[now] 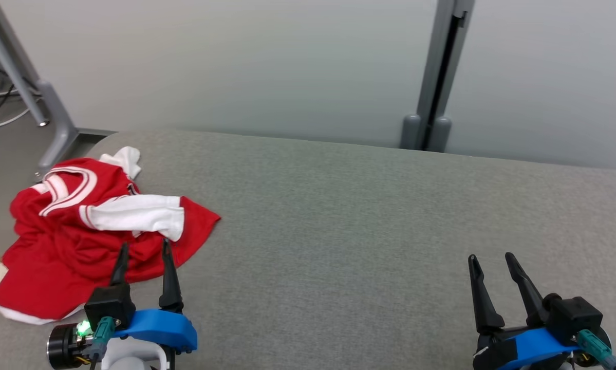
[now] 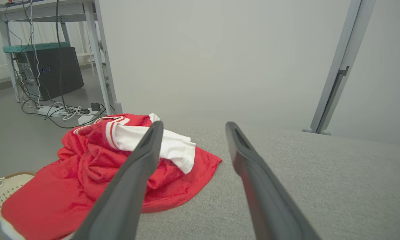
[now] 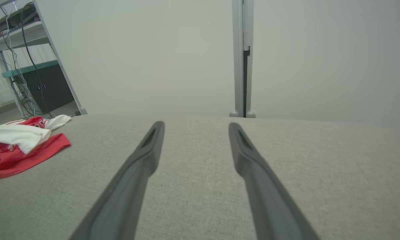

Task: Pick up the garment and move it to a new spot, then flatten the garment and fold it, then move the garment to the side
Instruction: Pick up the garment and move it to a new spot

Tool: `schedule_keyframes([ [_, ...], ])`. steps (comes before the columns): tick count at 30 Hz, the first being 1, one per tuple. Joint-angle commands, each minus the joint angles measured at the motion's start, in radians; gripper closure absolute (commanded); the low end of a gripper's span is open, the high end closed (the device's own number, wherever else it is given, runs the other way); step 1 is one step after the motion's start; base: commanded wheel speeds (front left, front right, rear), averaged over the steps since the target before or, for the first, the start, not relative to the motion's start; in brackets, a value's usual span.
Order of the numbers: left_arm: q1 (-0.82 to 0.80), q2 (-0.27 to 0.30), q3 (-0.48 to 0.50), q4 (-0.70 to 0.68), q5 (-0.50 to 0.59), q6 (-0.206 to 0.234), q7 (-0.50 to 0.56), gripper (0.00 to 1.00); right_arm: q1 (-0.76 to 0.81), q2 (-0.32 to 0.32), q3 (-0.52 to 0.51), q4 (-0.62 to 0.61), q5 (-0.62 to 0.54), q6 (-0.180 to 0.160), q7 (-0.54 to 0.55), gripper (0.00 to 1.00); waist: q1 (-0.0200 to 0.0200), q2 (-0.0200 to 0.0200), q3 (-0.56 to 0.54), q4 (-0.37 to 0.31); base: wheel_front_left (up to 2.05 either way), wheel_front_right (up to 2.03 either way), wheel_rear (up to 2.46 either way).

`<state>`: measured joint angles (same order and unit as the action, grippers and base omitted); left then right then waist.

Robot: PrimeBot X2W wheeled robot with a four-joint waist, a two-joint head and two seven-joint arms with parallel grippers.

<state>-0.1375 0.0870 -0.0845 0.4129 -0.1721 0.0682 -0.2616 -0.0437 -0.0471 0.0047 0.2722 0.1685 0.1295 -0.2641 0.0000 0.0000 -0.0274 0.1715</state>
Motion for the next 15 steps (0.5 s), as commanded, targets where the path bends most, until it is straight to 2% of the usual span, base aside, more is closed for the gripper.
schedule_keyframes([
  [1, -0.005, 0.004, -0.001, -0.004, -0.003, 0.002, -0.003, 0.00, -0.006, -0.006, 0.003, 0.001, 0.001, 0.002, -0.001, 0.00, 0.0000, 0.0000, 0.008, 0.017, 0.00, 0.00, 0.00],
  [15, 0.010, 0.038, 0.012, -0.041, -0.015, 0.020, 0.009, 0.00, -0.006, -0.006, 0.019, -0.003, 0.010, 0.002, -0.001, 0.00, 0.0000, 0.0000, 0.013, 0.191, 0.00, 0.00, 0.00],
])
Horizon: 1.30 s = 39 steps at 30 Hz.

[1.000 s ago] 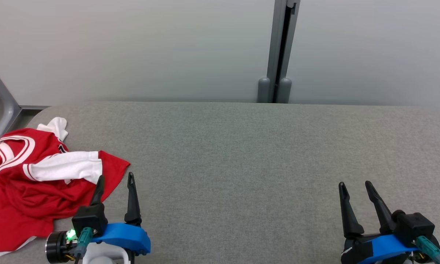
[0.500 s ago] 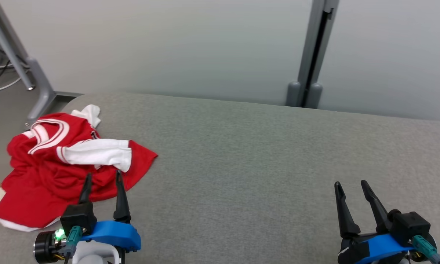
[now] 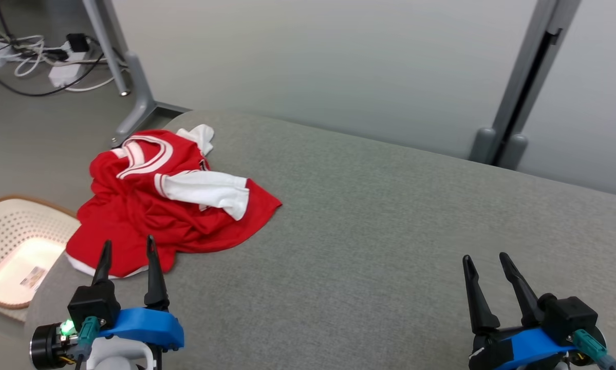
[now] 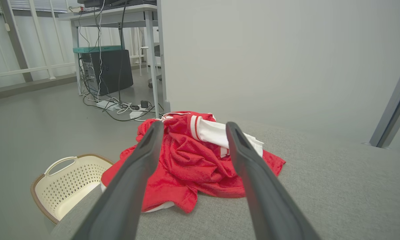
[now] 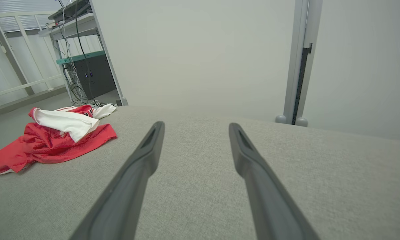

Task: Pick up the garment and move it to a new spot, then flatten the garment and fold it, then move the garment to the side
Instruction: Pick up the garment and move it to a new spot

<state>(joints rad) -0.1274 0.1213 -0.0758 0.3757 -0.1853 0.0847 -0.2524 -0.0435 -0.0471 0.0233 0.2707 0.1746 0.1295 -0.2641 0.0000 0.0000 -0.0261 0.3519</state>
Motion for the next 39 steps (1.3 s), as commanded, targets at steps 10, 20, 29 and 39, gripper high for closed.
schedule_keyframes([
  [10, 0.018, 0.020, 0.020, -0.038, -0.019, 0.021, 0.004, 0.00, -0.015, -0.006, 0.003, -0.010, -0.005, 0.002, -0.001, 0.00, 0.0000, 0.0000, 0.034, 0.096, 0.00, 0.00, 0.00],
  [20, 0.022, 0.029, 0.029, -0.057, -0.037, 0.031, 0.006, 0.00, -0.019, -0.006, 0.015, -0.010, -0.015, 0.002, -0.001, 0.00, 0.0000, 0.0000, 0.044, 0.099, 0.00, 0.00, 0.00],
  [29, -0.087, 0.069, 0.059, -0.060, -0.070, 0.013, 0.021, 0.00, -0.049, -0.006, 0.005, -0.020, -0.058, 0.002, -0.001, 0.00, 0.0000, 0.0000, 0.103, 0.031, 0.00, 0.00, 0.00],
  [39, -0.330, 0.147, 0.108, -0.003, -0.113, -0.013, 0.048, 0.00, -0.114, -0.038, -0.007, -0.092, -0.100, 0.002, 0.030, 0.00, 0.0000, 0.0000, 0.258, -0.079, 0.00, 0.00, 0.00],
])
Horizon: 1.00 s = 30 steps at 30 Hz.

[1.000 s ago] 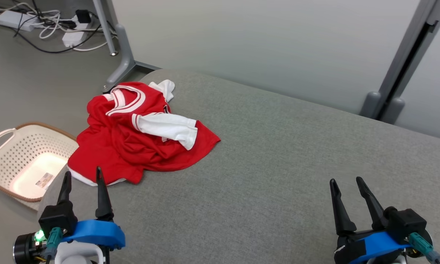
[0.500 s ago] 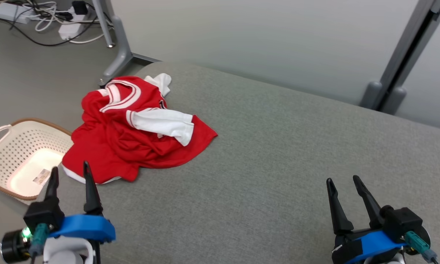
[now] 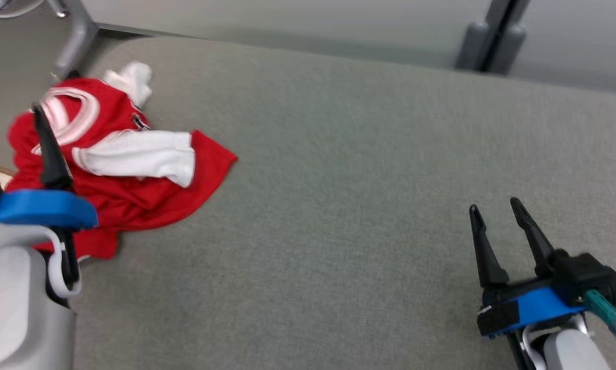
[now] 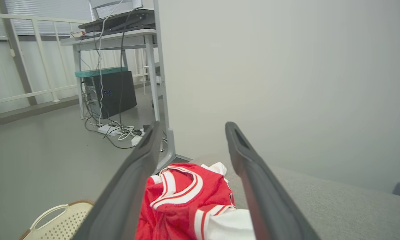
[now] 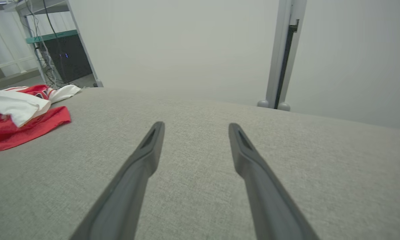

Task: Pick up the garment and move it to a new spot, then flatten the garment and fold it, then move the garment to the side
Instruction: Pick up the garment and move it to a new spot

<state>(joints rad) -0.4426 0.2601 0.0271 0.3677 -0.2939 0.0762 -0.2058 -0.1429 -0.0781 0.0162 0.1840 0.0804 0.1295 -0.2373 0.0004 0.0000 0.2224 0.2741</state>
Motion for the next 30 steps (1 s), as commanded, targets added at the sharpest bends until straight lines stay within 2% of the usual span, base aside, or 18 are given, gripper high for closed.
schedule_keyframes([
  [1, -0.042, 0.019, 0.004, 0.022, -0.002, -0.009, 0.009, 0.00, -0.021, -0.014, -0.003, -0.015, -0.009, 0.002, 0.006, 0.00, -0.0004, 0.0000, 0.027, -0.011, 0.00, 0.00, 0.00],
  [10, -0.239, 0.078, 0.016, 0.227, -0.026, -0.028, 0.060, 0.00, -0.055, -0.053, -0.006, -0.110, -0.006, 0.002, 0.034, 0.00, -0.0004, 0.0000, 0.163, -0.085, 0.00, 0.00, 0.00],
  [15, -0.303, 0.089, 0.025, 0.373, -0.040, -0.012, 0.097, 0.00, -0.062, -0.067, -0.009, -0.137, -0.002, 0.002, 0.040, 0.00, -0.0004, 0.0000, 0.209, -0.102, 0.00, 0.00, 0.00],
  [22, -0.317, 0.075, 0.019, 0.524, -0.057, -0.011, 0.128, 0.00, -0.056, -0.064, -0.012, -0.139, -0.002, 0.002, 0.036, 0.00, -0.0004, 0.0000, 0.224, -0.100, 0.00, 0.00, 0.00],
  [30, -0.320, 0.053, 0.010, 0.686, -0.092, -0.040, 0.259, 0.00, -0.062, -0.058, 0.007, -0.131, 0.003, 0.002, 0.035, 0.00, -0.0004, 0.0000, 0.220, -0.097, 0.00, 0.00, 0.00],
])
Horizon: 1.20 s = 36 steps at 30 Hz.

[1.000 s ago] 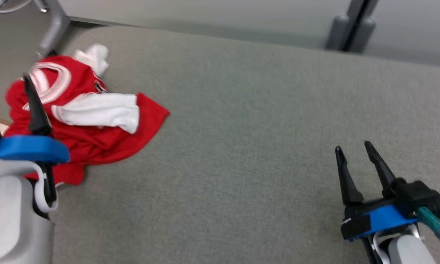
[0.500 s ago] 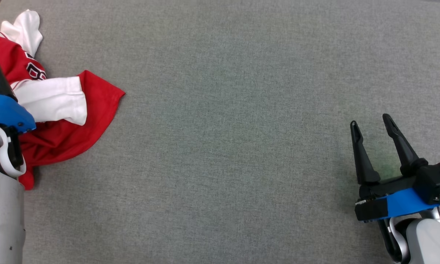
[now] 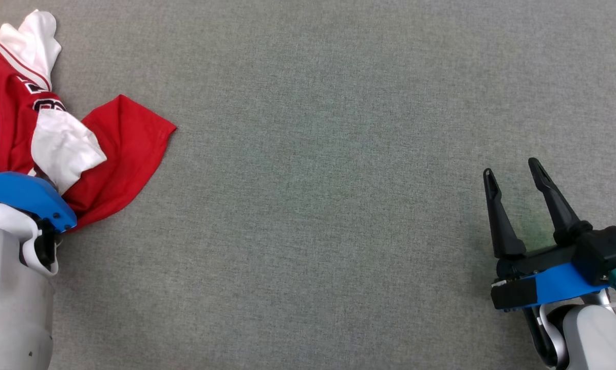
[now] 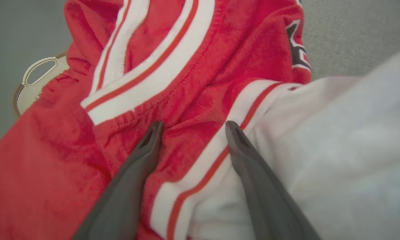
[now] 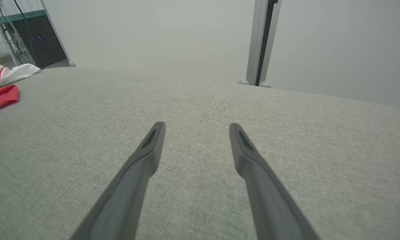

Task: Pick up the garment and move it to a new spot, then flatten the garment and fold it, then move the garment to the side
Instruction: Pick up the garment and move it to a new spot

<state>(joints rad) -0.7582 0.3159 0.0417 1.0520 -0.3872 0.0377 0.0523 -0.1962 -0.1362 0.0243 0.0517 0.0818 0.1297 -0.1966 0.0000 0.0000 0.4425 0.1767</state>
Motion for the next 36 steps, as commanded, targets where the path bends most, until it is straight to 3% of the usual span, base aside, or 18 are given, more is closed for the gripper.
schedule_keyframes([
  [1, -0.003, -0.006, -0.008, 0.018, 0.000, -0.003, 0.017, 0.00, -0.009, 0.000, 0.000, 0.003, 0.002, 0.002, -0.006, 0.00, 0.0000, 0.0000, 0.000, 0.000, 0.00, 0.00, 0.00],
  [4, -0.003, -0.016, -0.013, 0.058, -0.010, -0.016, 0.053, 0.00, -0.008, 0.001, 0.005, 0.006, 0.004, 0.002, -0.006, 0.00, 0.0000, 0.0000, -0.003, -0.001, 0.00, 0.00, 0.00],
  [5, 0.000, -0.018, -0.015, 0.071, -0.012, -0.021, 0.064, 0.08, -0.007, 0.002, 0.008, 0.008, 0.004, 0.002, -0.006, 0.00, 0.0000, 0.0000, -0.005, -0.003, 0.00, 0.00, 0.00],
  [6, 0.000, -0.019, -0.016, 0.083, -0.015, -0.025, 0.072, 0.93, -0.007, 0.003, 0.010, 0.010, 0.005, 0.002, -0.006, 0.00, 0.0000, 0.0000, -0.008, -0.004, 0.00, 0.00, 0.00],
  [7, -0.001, -0.019, -0.016, 0.090, -0.017, -0.029, 0.073, 1.00, -0.007, 0.004, 0.013, 0.013, 0.006, 0.002, -0.007, 0.00, 0.0000, 0.0000, -0.012, -0.006, 0.00, 0.00, 0.00],
  [12, -0.014, -0.004, -0.024, 0.092, -0.009, -0.034, 0.019, 1.00, -0.001, 0.013, 0.019, 0.030, 0.013, 0.002, -0.013, 0.00, 0.0000, 0.0000, -0.044, -0.014, 0.00, 0.00, 0.00],
  [25, -0.097, 0.053, -0.060, -0.046, 0.031, -0.067, -0.247, 1.00, 0.031, 0.057, 0.038, 0.120, 0.037, 0.002, -0.050, 0.00, 0.0000, 0.0000, -0.205, -0.050, 0.00, 0.00, 0.00],
  [36, -0.169, 0.038, -0.150, -0.322, 0.097, -0.085, -0.266, 1.00, 0.052, 0.083, 0.055, 0.178, 0.061, 0.002, -0.068, 0.00, 0.0000, 0.0000, -0.307, -0.170, 0.00, 0.00, 0.00],
])
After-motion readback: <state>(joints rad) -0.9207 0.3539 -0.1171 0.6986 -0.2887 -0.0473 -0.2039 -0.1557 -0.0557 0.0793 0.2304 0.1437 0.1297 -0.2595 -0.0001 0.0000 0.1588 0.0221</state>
